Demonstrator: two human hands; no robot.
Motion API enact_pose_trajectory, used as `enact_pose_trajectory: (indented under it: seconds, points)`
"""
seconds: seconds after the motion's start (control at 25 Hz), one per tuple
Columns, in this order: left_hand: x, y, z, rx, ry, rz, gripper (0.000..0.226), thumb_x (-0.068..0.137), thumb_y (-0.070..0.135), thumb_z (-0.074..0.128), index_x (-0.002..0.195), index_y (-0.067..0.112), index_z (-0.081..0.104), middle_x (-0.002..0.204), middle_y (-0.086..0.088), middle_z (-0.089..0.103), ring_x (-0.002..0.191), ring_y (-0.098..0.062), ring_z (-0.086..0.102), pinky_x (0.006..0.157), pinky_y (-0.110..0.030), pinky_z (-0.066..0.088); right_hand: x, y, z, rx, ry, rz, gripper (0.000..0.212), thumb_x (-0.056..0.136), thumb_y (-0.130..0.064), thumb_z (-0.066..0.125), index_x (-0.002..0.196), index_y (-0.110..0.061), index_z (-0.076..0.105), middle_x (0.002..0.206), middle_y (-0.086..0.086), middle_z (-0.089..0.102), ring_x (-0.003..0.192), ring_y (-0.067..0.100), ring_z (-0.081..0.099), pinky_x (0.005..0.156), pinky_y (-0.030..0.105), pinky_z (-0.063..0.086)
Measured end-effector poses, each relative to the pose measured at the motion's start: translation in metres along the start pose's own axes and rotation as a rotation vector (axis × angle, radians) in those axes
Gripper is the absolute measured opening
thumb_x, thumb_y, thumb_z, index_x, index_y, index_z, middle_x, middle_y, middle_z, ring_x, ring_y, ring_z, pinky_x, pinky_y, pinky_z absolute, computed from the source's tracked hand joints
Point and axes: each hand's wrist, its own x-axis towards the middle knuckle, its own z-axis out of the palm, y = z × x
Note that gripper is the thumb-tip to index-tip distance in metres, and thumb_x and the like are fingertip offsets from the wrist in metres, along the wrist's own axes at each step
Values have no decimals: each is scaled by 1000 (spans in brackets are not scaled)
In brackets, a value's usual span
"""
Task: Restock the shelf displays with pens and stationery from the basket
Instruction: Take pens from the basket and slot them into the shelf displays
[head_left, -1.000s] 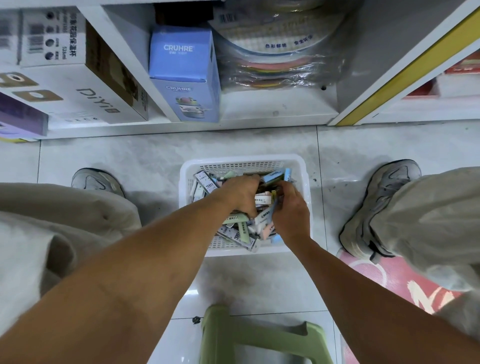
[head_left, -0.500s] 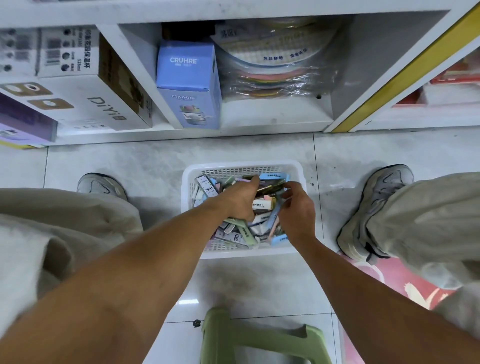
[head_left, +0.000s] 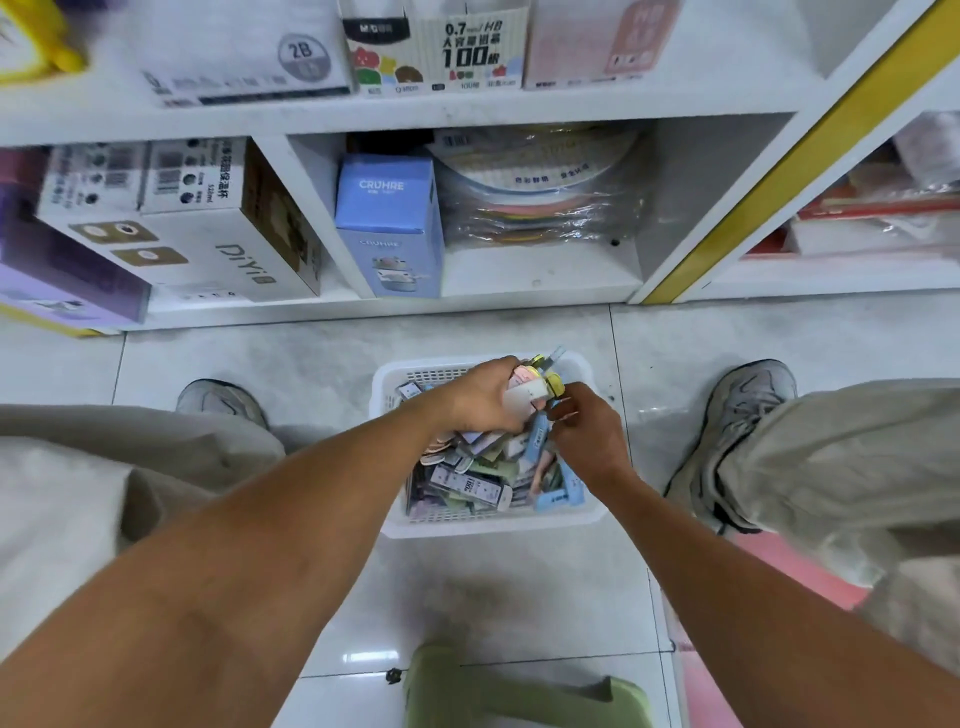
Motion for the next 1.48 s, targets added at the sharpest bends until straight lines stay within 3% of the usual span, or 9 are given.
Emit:
enact_pose_trajectory:
  seconds: [0.16, 0.32, 0.48, 0.72, 0.84, 1.0, 1.12, 1.28, 1.48]
  points:
    - [-16, 21, -15, -109, -12, -29, 39, 71, 5, 78, 105, 11, 61, 88, -3, 66, 70, -13, 63, 57, -22, 49, 2, -18, -22, 80, -63, 11, 22, 85, 0, 55, 97, -14, 67, 89, 10, 72, 86, 33, 69, 80, 48, 57]
    - [-39, 30, -25, -248, 7, -37, 31, 73, -5, 76, 97, 9, 63, 81, -3, 61, 71, -15, 60, 64, -25, 49, -7, -37, -39, 222, -78, 94, 21, 84, 4, 55, 95, -7, 69, 85, 20, 72, 66, 25, 67, 66, 38, 57]
    - [-59, 49, -45, -387, 71, -29, 27, 74, -7, 74, 93, 8, 63, 81, -9, 61, 73, -22, 61, 65, -33, 49, -16, -71, -61, 344, -129, 112, 19, 86, 4, 64, 104, -2, 66, 88, 23, 72, 68, 24, 65, 58, 27, 55]
    - [-82, 105, -73, -762, 207, 62, 21, 77, -12, 71, 89, 5, 66, 74, -10, 69, 72, -25, 69, 72, -41, 59, -38, -121, -98, 425, -626, -22, 39, 84, 10, 64, 119, -6, 64, 112, 13, 75, 106, 25, 72, 90, 37, 56]
    - [-99, 138, -90, -895, 268, 118, 21, 78, -10, 71, 92, 4, 66, 75, -14, 70, 70, -26, 70, 72, -42, 61, -51, -145, -117, 460, -743, -160, 47, 82, 12, 68, 126, -5, 62, 119, 18, 71, 115, 32, 67, 100, 44, 51]
    - [-124, 175, -110, -1048, 322, 209, 18, 79, -11, 68, 91, 2, 68, 77, -16, 71, 68, -26, 70, 71, -42, 61, -68, -174, -144, 537, -734, -269, 46, 82, 15, 68, 125, -2, 63, 113, 24, 72, 110, 36, 69, 100, 42, 53]
    - [-144, 193, -127, -1161, 393, 218, 20, 77, -10, 70, 93, 2, 66, 75, -16, 70, 66, -26, 70, 66, -40, 60, -83, -193, -162, 455, -756, -320, 48, 81, 15, 70, 125, -1, 62, 103, 23, 74, 95, 31, 72, 81, 32, 58]
    - [-170, 214, -158, -1235, 464, 237, 24, 77, -12, 68, 99, -2, 64, 76, -19, 69, 65, -28, 70, 63, -39, 60, -99, -217, -188, 246, -831, -407, 73, 80, 16, 68, 143, -14, 45, 98, 26, 72, 84, 31, 71, 67, 28, 55]
    - [-178, 237, -192, -1218, 518, 207, 24, 81, -12, 65, 104, -2, 62, 78, -23, 70, 67, -30, 72, 58, -44, 60, -96, -239, -208, 196, -823, -504, 109, 76, 16, 69, 148, -55, 29, 101, 28, 67, 90, 47, 71, 69, 38, 58]
